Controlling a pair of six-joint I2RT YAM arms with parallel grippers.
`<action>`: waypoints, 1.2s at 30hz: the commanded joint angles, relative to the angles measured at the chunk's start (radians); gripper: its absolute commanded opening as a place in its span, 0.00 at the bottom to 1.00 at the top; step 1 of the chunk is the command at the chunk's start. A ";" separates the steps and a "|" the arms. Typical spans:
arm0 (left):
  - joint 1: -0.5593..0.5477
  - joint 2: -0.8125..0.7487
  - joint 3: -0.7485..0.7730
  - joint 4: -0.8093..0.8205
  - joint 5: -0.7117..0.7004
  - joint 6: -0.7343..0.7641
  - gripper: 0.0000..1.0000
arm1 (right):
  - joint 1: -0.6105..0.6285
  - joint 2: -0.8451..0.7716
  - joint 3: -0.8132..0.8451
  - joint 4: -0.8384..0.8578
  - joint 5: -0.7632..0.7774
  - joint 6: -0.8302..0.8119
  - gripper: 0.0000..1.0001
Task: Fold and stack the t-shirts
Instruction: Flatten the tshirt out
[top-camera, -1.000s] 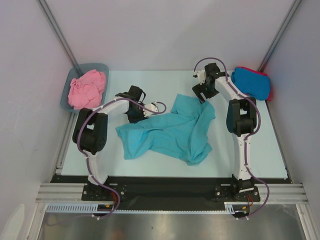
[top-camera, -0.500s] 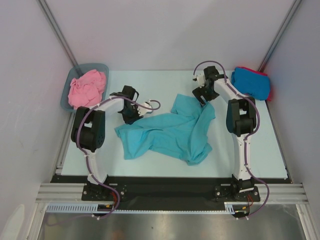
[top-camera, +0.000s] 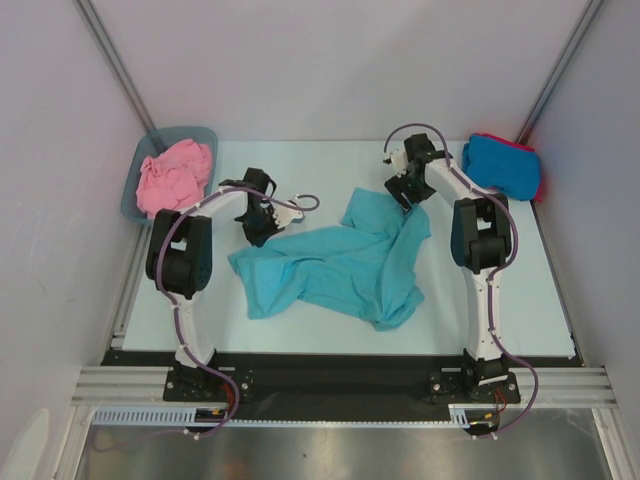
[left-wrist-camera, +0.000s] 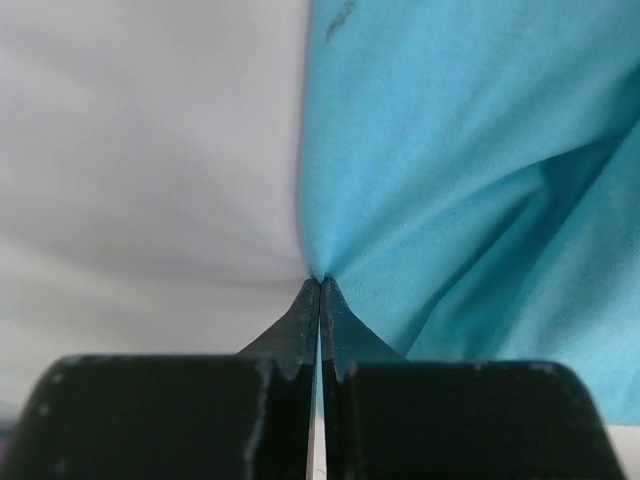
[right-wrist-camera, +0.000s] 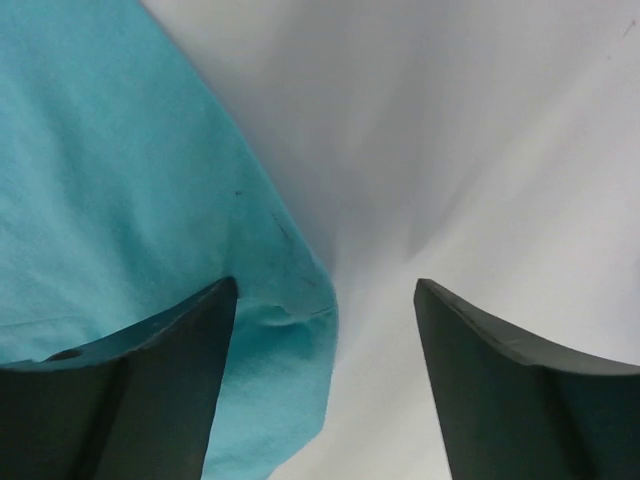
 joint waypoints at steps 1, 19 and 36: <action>0.033 0.057 -0.003 0.129 -0.157 -0.038 0.00 | 0.010 -0.043 -0.015 0.024 0.020 -0.010 0.75; 0.016 0.022 0.057 0.292 -0.354 -0.112 0.00 | 0.033 -0.031 -0.030 0.107 0.156 -0.002 0.00; -0.067 0.060 0.115 0.342 -0.432 -0.062 0.00 | -0.068 -0.016 -0.107 0.423 0.535 -0.025 0.00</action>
